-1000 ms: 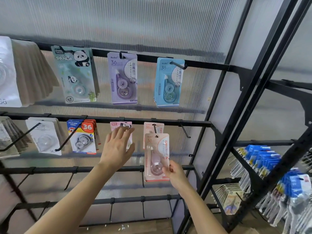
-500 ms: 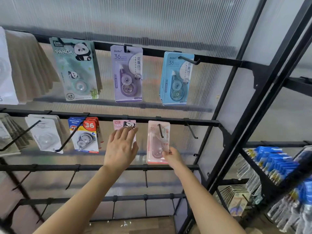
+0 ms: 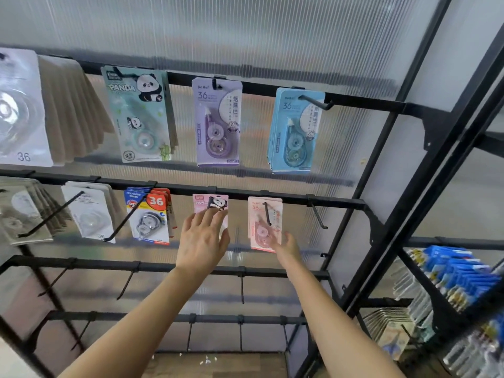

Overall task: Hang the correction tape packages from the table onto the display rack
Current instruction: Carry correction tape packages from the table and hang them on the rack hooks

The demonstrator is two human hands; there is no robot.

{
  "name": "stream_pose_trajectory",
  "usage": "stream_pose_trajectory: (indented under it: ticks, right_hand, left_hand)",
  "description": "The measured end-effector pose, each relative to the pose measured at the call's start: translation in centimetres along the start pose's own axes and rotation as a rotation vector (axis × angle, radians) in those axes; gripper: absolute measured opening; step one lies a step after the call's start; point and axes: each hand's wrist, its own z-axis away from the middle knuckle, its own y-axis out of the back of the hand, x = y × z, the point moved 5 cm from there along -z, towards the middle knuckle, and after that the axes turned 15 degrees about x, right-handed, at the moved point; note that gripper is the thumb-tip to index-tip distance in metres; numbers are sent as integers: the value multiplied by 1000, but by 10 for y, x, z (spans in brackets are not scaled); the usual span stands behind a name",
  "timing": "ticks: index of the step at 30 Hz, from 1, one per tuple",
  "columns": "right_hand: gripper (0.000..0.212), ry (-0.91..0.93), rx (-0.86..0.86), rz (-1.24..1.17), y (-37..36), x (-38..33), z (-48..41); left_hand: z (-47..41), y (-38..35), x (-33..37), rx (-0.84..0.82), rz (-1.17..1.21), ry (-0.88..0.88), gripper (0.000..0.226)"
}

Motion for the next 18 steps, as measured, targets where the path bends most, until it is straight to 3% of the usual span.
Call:
stream_pose_trajectory:
  ticks: [5,8,14,18]
  right_hand:
    - [64,66,-35,65,17,5,31]
    - [62,147,-103,121,22,11,59]
    - [67,501,-161,552,13,24,120]
    - [73,717,-240,794,-12,32,169]
  left_hand:
    - [0,0,-1,-29,-48,36,48]
    - [5,9,2,-28,-36,6,53]
    - [75,39,-11,13,37,45,78]
    - [151,49,-43,-123,-118,68,75]
